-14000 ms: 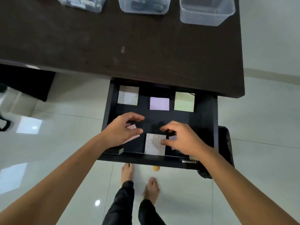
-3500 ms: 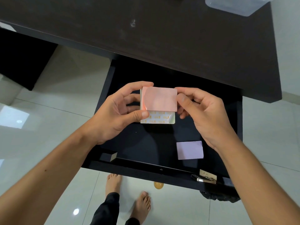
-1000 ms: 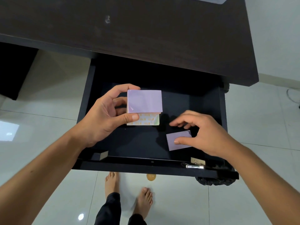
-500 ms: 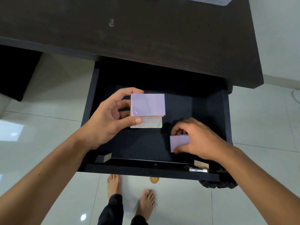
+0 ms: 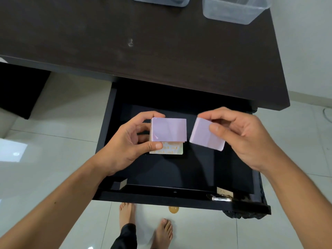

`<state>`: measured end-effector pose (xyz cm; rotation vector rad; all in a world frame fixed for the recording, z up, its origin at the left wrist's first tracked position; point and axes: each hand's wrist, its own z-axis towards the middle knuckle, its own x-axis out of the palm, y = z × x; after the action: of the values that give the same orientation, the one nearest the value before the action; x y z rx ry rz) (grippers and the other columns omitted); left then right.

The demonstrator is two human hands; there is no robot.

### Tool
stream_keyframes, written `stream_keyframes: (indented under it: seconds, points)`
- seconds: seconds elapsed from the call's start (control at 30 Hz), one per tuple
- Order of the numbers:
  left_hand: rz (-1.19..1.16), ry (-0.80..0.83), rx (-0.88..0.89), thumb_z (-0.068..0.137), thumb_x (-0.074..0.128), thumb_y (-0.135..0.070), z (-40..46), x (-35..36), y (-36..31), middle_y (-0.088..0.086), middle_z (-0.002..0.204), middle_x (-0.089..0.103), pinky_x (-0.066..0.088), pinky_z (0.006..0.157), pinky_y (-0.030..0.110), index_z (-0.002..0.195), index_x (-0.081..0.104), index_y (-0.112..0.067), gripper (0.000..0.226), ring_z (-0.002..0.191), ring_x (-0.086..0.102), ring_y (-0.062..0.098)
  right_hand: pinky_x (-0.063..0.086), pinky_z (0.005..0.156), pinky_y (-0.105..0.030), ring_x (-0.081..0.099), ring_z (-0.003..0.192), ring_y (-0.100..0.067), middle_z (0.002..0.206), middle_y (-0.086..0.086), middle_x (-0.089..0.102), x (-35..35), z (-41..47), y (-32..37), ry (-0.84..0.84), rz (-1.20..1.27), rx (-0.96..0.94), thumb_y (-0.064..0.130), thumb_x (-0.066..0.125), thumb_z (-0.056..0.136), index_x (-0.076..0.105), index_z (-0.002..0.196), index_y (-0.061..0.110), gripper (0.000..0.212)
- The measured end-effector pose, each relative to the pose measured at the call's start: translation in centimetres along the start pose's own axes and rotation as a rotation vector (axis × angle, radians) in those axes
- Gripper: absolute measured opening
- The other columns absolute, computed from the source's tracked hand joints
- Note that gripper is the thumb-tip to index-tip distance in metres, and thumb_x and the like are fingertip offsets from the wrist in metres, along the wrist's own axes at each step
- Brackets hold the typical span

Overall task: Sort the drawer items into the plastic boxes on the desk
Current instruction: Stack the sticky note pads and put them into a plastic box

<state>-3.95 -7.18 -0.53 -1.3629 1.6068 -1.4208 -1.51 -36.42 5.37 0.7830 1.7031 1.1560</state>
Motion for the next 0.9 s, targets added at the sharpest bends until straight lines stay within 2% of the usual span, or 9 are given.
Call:
stream_keyframes:
  seconds: [0.17, 0.3, 0.4, 0.5, 0.67, 0.77, 0.9]
  points:
    - [-0.022, 0.025, -0.002, 0.082, 0.078, -0.007, 0.1, -0.1, 0.0, 0.015, 0.127, 0.067, 0.06, 0.09, 0.034, 0.139, 0.056, -0.028, 0.065, 0.117, 0.07, 0.035, 0.055, 0.097, -0.028, 0.068, 0.117, -0.013, 0.121, 0.006, 0.071, 2.5, 3.0, 1.3, -0.006, -0.012, -0.032, 0.012, 0.067, 0.102, 0.078, 0.117, 0.03, 0.025]
    - [-0.053, 0.015, 0.013, 0.083, 0.078, -0.004, 0.0, -0.2, 0.0, 0.018, 0.127, 0.068, 0.059, 0.089, 0.033, 0.138, 0.057, -0.027, 0.063, 0.114, 0.071, 0.034, 0.062, 0.089, -0.034, 0.069, 0.109, -0.012, 0.112, 0.008, 0.069, 4.5, 3.6, 1.1, -0.114, -0.013, -0.023, 0.018, 0.078, 0.095, 0.077, 0.114, 0.033, 0.024]
    - [-0.06, 0.013, 0.035, 0.083, 0.078, -0.004, 0.0, -0.1, 0.0, 0.018, 0.126, 0.068, 0.059, 0.089, 0.033, 0.136, 0.058, -0.029, 0.062, 0.112, 0.071, 0.034, 0.062, 0.085, -0.036, 0.068, 0.103, -0.014, 0.107, 0.009, 0.068, 5.5, 3.5, 0.8, -0.205, -0.055, -0.058, 0.019, 0.083, 0.091, 0.076, 0.111, 0.032, 0.026]
    - [-0.071, 0.006, 0.057, 0.084, 0.077, -0.003, 0.0, -0.1, 0.0, 0.019, 0.128, 0.067, 0.059, 0.093, 0.035, 0.136, 0.058, -0.029, 0.062, 0.115, 0.071, 0.037, 0.062, 0.084, -0.039, 0.069, 0.098, -0.016, 0.103, 0.005, 0.07, 6.7, 3.3, 0.7, -0.255, 0.01, -0.067, 0.018, 0.088, 0.086, 0.075, 0.107, 0.033, 0.029]
    - [-0.052, -0.005, 0.058, 0.085, 0.077, -0.003, 0.2, -0.2, 0.1, 0.019, 0.128, 0.068, 0.058, 0.096, 0.036, 0.141, 0.054, -0.024, 0.064, 0.114, 0.071, 0.033, 0.062, 0.082, -0.047, 0.067, 0.104, -0.022, 0.101, 0.01, 0.07, 7.9, 3.4, 0.7, -0.265, -0.02, -0.099, 0.025, 0.089, 0.084, 0.073, 0.108, 0.037, 0.031]
    - [-0.054, 0.006, 0.053, 0.086, 0.076, -0.003, 0.1, -0.2, 0.2, 0.016, 0.129, 0.069, 0.059, 0.097, 0.038, 0.145, 0.052, -0.024, 0.067, 0.117, 0.071, 0.033, 0.061, 0.087, -0.045, 0.066, 0.108, -0.019, 0.102, 0.013, 0.071, 8.0, 3.6, 0.8, -0.263, -0.018, -0.101, 0.027, 0.091, 0.082, 0.074, 0.107, 0.038, 0.032]
    - [-0.042, 0.027, 0.058, 0.086, 0.075, -0.004, 0.1, 0.0, 0.3, 0.013, 0.13, 0.069, 0.059, 0.098, 0.04, 0.146, 0.051, -0.026, 0.068, 0.12, 0.07, 0.033, 0.062, 0.086, -0.045, 0.067, 0.108, -0.018, 0.102, 0.009, 0.073, 7.9, 3.8, 0.9, -0.246, -0.01, -0.085, 0.029, 0.093, 0.079, 0.075, 0.109, 0.034, 0.035]
